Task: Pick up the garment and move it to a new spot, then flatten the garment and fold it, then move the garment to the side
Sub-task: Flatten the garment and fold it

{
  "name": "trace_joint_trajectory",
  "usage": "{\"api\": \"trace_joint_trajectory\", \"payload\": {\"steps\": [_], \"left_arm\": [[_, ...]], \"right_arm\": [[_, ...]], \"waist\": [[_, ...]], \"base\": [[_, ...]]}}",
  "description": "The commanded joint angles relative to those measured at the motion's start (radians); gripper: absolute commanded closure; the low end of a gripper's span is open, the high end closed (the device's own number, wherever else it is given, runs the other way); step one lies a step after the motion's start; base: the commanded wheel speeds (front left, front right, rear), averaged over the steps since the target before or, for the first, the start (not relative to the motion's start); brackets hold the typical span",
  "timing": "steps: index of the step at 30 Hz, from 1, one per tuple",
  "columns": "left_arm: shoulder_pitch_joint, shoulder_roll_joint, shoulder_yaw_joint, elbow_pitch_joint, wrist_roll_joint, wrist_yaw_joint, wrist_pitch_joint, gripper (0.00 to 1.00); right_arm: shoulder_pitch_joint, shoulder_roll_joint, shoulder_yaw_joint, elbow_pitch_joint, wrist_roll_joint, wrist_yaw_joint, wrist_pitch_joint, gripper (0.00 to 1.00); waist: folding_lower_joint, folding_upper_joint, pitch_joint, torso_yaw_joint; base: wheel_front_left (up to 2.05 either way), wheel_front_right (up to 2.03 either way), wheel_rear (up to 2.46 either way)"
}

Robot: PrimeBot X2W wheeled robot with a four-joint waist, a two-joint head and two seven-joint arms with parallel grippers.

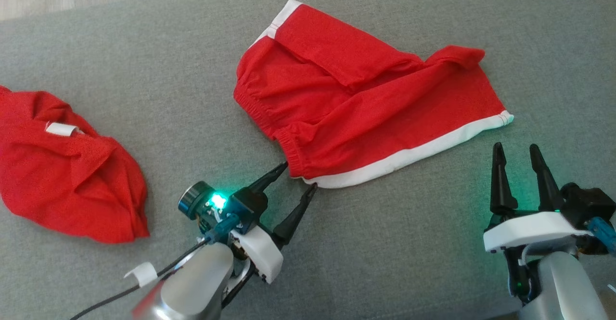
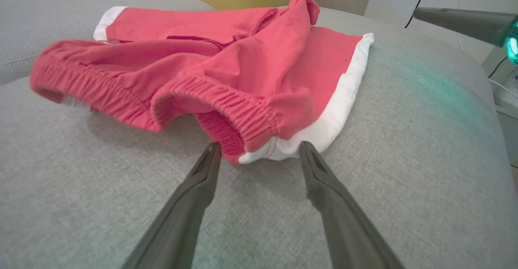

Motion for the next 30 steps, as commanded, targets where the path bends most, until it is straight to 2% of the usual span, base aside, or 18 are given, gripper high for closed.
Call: {"api": "trace_joint_trajectory", "payload": {"steps": [1, 2, 3, 4, 5, 6, 12, 17, 20, 30], "left_arm": [[-0.048, 0.01, 0.017, -0.019, -0.006, 0.002, -0.015, 0.0], [-0.051, 0.009, 0.013, -0.015, -0.008, 0.002, -0.017, 0.0], [-0.053, 0.009, 0.01, -0.011, -0.011, 0.002, -0.018, 0.06], [-0.054, 0.009, 0.006, -0.005, -0.013, 0.002, -0.019, 0.29], [-0.054, 0.01, 0.002, 0.0, -0.015, 0.002, -0.02, 0.74], [-0.054, 0.011, -0.004, 0.007, -0.016, 0.002, -0.02, 1.0], [-0.052, 0.01, -0.001, 0.019, -0.021, 0.01, -0.031, 1.0], [-0.05, 0.015, 0.019, -0.012, -0.017, 0.03, -0.036, 1.0], [-0.049, 0.019, 0.029, -0.043, -0.01, 0.04, -0.037, 1.0], [-0.041, 0.02, 0.041, -0.118, 0.008, 0.05, -0.038, 1.0]], "right_arm": [[-0.033, -0.005, 0.023, -0.019, 0.002, -0.001, -0.017, 0.0], [-0.034, -0.005, 0.023, -0.018, 0.001, -0.001, -0.018, 0.0], [-0.036, -0.005, 0.024, -0.017, 0.0, -0.001, -0.018, 0.0], [-0.039, -0.005, 0.026, -0.016, -0.001, -0.001, -0.018, 0.0], [-0.043, -0.005, 0.028, -0.017, -0.001, -0.001, -0.018, 0.0], [-0.046, -0.005, 0.03, -0.02, 0.0, -0.001, -0.018, 0.0], [-0.059, -0.005, 0.018, -0.039, -0.014, -0.001, -0.008, 0.0], [-0.085, -0.005, -0.039, -0.032, -0.056, -0.001, 0.045, 0.0], [-0.115, -0.005, -0.103, 0.008, -0.107, -0.001, 0.113, 0.0], [-0.218, -0.005, -0.187, 0.172, -0.21, -0.001, 0.255, 0.0]], "waist": [[-0.0001, 0.0, 0.002, 0.0], [-0.0001, 0.0, 0.004, 0.0], [-0.0001, 0.0, 0.005, -0.001], [-0.0001, 0.0, 0.005, -0.001], [-0.0001, 0.0, 0.005, -0.001], [-0.0001, 0.0, 0.005, -0.001], [-0.0001, 0.0, -0.005, 0.015], [-0.0001, 0.0, -0.018, 0.042], [-0.0001, 0.0, -0.023, 0.059], [-0.0001, 0.0, -0.016, 0.093]], "base": [[0.0, 0.0, 0.0], [0.0, 0.0, 0.0], [0.0, 0.0, 0.0], [0.0, 0.0, 0.0], [0.0, 0.0, 0.0], [0.0, 0.0, 0.0], [0.0, 0.0, 0.0], [0.0, 0.0, 0.0], [0.0, 0.0, 0.0], [0.0, 0.0, 0.0]]}}
